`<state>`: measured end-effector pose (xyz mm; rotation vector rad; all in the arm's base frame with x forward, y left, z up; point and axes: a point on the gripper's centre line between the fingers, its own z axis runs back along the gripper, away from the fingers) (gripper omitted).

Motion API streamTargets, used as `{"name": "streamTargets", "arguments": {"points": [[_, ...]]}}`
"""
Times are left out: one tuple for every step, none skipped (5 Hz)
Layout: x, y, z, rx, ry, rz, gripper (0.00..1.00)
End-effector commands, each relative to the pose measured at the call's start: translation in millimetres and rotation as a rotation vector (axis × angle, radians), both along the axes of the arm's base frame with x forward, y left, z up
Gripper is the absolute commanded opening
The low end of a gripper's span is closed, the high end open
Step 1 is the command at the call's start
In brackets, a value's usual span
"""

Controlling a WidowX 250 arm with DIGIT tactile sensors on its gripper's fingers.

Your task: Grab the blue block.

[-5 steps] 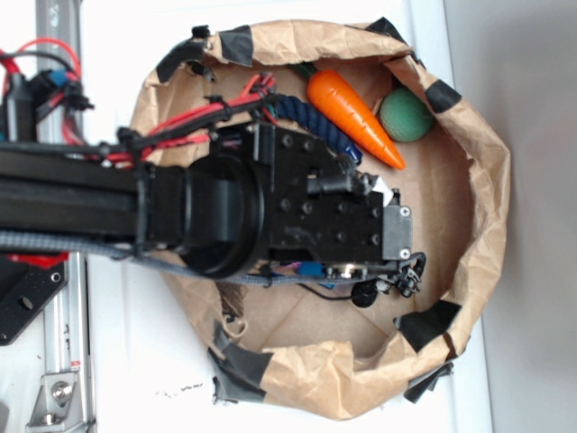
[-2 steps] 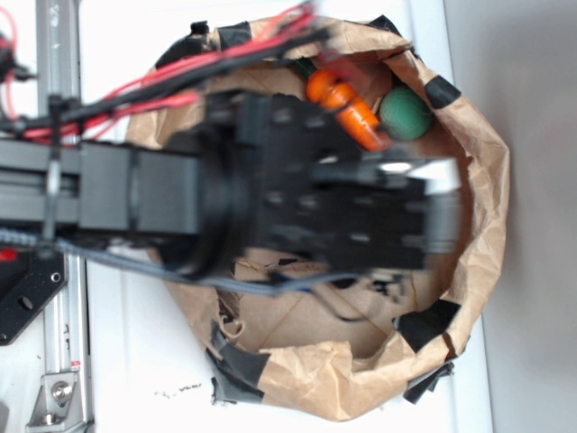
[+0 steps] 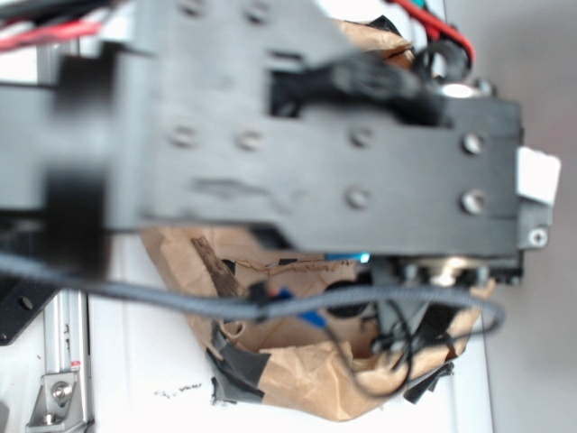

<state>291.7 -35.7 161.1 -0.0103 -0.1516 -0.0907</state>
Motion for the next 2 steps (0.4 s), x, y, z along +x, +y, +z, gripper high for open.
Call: {"name": "streamTargets", "arguments": {"points": [[-5, 13, 35, 0.012, -0.105, -0.127, 0.0], [-6, 25, 35, 0.044, -0.095, -0.112, 0.0]]}}
